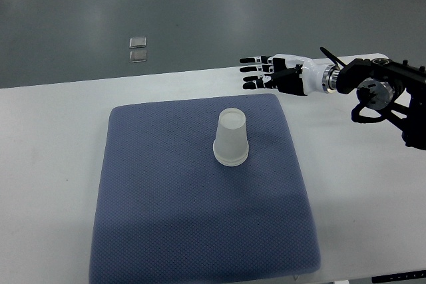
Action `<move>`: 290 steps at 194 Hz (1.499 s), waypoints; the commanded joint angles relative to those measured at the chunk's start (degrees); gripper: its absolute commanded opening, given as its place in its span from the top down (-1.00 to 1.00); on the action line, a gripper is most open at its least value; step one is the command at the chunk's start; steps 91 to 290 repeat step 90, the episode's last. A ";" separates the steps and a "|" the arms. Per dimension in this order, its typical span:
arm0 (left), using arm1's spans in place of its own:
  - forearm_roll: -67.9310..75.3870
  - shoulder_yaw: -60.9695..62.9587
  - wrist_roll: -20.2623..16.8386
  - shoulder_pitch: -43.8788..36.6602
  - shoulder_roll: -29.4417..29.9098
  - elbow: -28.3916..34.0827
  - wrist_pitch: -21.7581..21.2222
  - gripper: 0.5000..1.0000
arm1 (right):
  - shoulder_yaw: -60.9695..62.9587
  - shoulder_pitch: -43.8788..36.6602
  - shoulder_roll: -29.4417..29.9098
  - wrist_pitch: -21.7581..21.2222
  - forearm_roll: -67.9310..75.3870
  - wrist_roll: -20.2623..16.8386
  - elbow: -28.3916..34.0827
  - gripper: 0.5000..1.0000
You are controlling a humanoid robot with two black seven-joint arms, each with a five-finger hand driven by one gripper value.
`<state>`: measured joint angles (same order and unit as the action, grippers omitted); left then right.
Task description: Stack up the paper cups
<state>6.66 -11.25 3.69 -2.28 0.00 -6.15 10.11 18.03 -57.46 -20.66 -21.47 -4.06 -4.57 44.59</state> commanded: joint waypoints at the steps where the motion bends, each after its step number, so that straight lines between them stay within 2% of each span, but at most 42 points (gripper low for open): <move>1: 0.02 0.00 0.00 0.00 0.00 0.00 0.00 -1.00 | 2.97 1.73 1.50 0.28 3.44 0.00 -3.11 -0.69; 32: -0.07 0.00 0.00 0.00 0.00 0.00 0.00 -1.00 | 7.01 5.60 4.40 0.37 3.79 0.53 -3.81 -0.70; 75: 0.02 0.00 0.00 0.00 0.00 0.00 0.00 -1.00 | 10.53 7.18 5.10 0.28 3.79 0.53 -3.90 -0.70; 290: 0.02 0.00 0.00 0.00 0.00 0.00 0.00 -1.00 | 10.53 7.18 5.10 0.28 3.88 0.62 -4.87 -0.70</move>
